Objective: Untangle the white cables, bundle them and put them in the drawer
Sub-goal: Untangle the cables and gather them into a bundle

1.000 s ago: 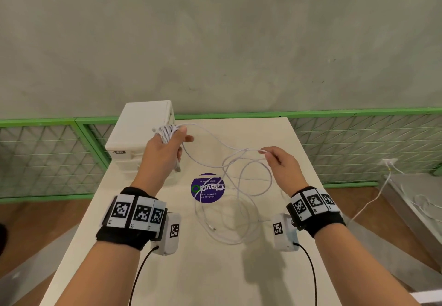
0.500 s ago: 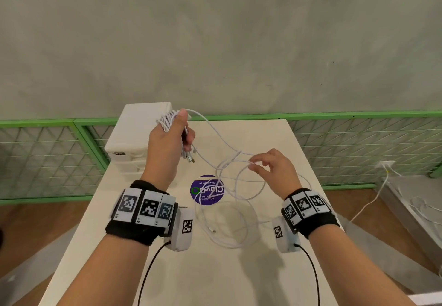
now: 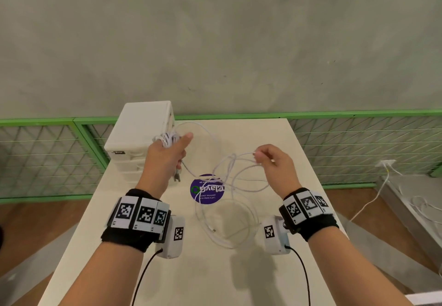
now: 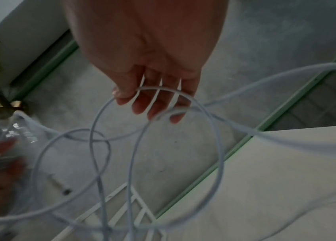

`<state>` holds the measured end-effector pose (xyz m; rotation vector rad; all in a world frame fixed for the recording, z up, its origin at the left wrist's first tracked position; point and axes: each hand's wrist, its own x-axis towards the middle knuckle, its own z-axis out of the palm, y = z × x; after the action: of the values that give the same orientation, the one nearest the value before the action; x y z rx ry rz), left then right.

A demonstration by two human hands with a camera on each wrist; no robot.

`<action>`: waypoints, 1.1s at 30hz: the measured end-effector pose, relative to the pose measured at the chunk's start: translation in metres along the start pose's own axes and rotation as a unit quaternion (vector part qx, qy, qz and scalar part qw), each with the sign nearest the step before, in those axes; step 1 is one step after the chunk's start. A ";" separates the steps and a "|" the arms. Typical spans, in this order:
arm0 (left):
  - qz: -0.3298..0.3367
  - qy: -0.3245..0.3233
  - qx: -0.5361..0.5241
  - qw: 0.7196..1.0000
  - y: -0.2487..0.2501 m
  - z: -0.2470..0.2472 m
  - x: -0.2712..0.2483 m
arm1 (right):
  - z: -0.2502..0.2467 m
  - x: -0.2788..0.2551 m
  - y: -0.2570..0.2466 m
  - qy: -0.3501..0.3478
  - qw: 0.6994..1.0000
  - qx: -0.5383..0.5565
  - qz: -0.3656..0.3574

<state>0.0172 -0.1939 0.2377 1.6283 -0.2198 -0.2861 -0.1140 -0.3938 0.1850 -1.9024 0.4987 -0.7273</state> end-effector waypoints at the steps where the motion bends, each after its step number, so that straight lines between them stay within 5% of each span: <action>1: -0.008 -0.016 0.017 1.000 -0.003 0.004 -0.003 | 0.006 -0.001 -0.007 -0.030 0.999 0.013 0.003; 10: -0.018 -0.195 0.232 0.953 -0.016 0.029 -0.024 | 0.028 -0.004 -0.038 -0.086 0.994 0.063 -0.001; 13: -0.033 -0.189 0.278 0.941 -0.028 0.029 -0.022 | 0.022 -0.001 -0.042 -0.058 0.993 0.104 0.013; 18: -0.069 -0.141 0.224 0.962 -0.031 0.023 -0.014 | 0.006 0.003 -0.028 -0.008 0.998 0.057 -0.002; 22: -0.071 -0.109 0.218 0.967 -0.029 0.011 -0.004 | -0.021 0.007 -0.015 0.116 0.987 0.099 0.048; 25: -0.093 -0.060 0.118 0.987 -0.030 0.003 0.000 | -0.042 0.010 0.007 0.188 0.971 0.097 0.109; 29: -0.079 -0.027 0.040 0.996 -0.016 0.008 -0.001 | -0.040 0.005 0.049 0.138 0.969 -0.028 0.205; 33: -0.060 -0.057 0.053 0.995 -0.005 0.022 -0.005 | -0.028 0.001 0.049 0.066 0.967 -0.136 0.207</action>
<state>0.0058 -0.2127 0.2312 1.7349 -0.2276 -0.4667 -0.1334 -0.4330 0.1494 -1.9152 1.0901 -0.5299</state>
